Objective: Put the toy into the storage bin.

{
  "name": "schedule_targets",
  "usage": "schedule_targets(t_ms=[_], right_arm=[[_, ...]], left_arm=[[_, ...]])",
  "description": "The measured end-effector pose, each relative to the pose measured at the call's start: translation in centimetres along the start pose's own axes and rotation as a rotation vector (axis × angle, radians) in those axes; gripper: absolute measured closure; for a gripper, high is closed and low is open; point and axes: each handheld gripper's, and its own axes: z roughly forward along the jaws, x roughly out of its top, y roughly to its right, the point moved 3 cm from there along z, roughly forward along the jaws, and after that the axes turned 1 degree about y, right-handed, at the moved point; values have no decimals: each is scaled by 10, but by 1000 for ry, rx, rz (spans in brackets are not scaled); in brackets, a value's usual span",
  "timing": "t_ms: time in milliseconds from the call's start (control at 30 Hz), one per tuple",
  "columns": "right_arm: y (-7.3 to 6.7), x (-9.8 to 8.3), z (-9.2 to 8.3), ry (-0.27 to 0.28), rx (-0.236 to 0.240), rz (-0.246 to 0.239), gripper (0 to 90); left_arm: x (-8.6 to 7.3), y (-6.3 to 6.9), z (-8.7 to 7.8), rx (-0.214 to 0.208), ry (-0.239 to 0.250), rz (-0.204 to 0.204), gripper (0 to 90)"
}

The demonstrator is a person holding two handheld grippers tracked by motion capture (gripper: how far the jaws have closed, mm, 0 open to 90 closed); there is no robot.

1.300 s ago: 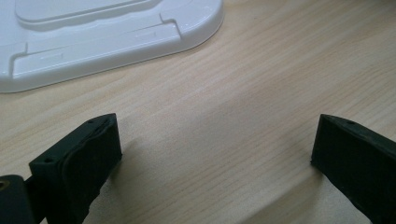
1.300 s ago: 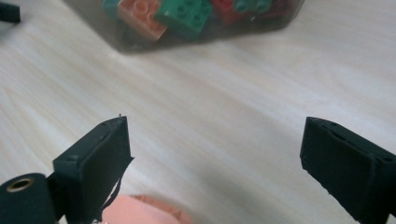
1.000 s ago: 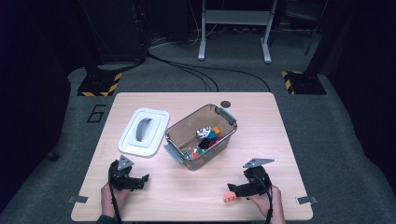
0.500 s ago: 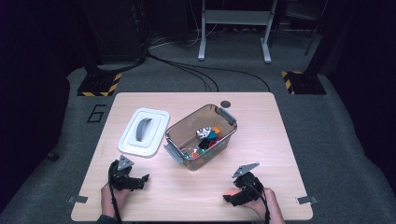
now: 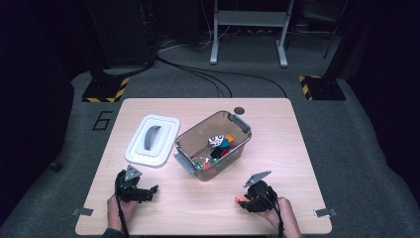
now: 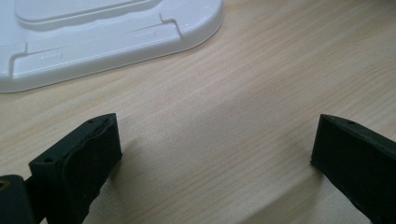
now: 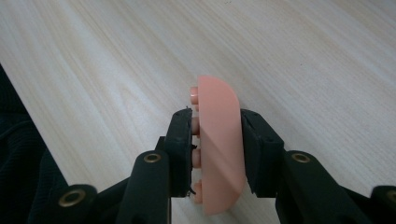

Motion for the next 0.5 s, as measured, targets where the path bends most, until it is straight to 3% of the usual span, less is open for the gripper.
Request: schedule_targets(t_ms=[200,300,433,500], right_arm=[[8,5,1,41,-32,37,669],[14,6,0,75,-49,80,669],[20,6,2,66,-81,116,663],[21,7,3,49,-79,122,611]], left_arm=[[0,0,0,1,2,-2,14],[0,0,1,7,16,-6,14],[0,0,1,3,8,-3,14],[0,0,1,7,14,-5,14]])
